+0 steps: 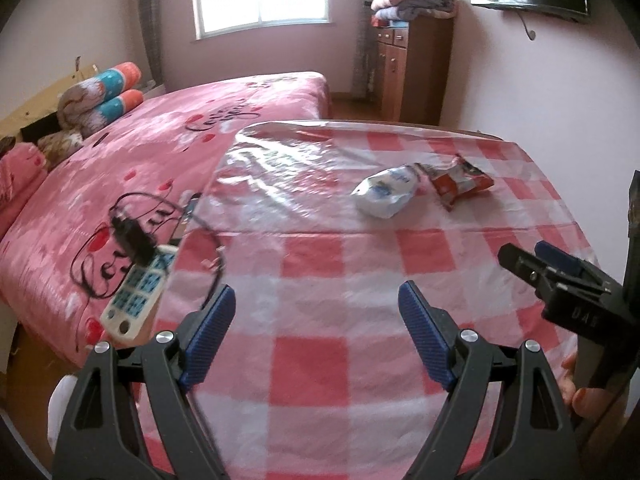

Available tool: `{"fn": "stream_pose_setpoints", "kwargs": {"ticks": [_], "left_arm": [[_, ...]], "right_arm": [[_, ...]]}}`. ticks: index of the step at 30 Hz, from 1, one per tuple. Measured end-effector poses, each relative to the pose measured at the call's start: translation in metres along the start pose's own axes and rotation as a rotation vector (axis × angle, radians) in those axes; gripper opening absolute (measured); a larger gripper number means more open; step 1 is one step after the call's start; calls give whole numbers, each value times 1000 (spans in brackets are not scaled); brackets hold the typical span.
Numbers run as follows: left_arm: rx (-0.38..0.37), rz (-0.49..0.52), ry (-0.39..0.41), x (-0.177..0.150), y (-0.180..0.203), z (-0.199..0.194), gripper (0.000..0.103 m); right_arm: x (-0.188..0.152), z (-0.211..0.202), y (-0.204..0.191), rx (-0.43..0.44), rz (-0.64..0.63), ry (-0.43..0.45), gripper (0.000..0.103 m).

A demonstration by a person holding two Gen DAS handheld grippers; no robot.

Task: Collect trash
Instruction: 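Move both tools back over the table toward the last bottle and red bag, then grasp the second white Magicday bottle with the left tool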

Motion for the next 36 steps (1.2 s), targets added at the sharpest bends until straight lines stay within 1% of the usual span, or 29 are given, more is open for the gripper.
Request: {"fn": "stream_pose_setpoints", "kwargs": {"ticks": [4, 8, 17, 22, 24, 26, 29, 32, 34, 36], "left_arm": [[-21, 14, -1, 11, 16, 12, 84], [-43, 14, -7, 25, 31, 28, 84], [-116, -88, -29, 56, 51, 76, 84], [-103, -116, -43, 72, 56, 107, 84], [-81, -98, -50, 79, 57, 119, 84], [-76, -87, -48, 84, 57, 125, 84], [-91, -51, -33, 94, 59, 132, 84], [-113, 5, -55, 100, 61, 142, 84], [-145, 46, -59, 101, 64, 145, 84], [-155, 90, -60, 102, 65, 148, 84]], "right_arm": [[4, 2, 13, -19, 21, -3, 94], [9, 6, 26, -18, 44, -13, 94], [19, 6, 51, -13, 103, -10, 94], [21, 3, 62, -11, 129, -5, 94], [22, 1, 65, -12, 137, -1, 94], [22, 0, 69, -8, 146, -1, 94], [23, -1, 73, -4, 158, 2, 94], [24, -1, 76, 2, 170, 0, 94], [24, -2, 77, 5, 172, -2, 94], [24, -2, 77, 8, 173, -2, 94]]}}
Point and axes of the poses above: each gripper's, at about its wrist camera, not at the fingertips, and z roughly the way its jaws point, y to its right, x to its top, the point moved 2 cm from there along z, roughly the way its jaws point, and after that the axes turned 2 degrees about z, right-handed, at the moved point
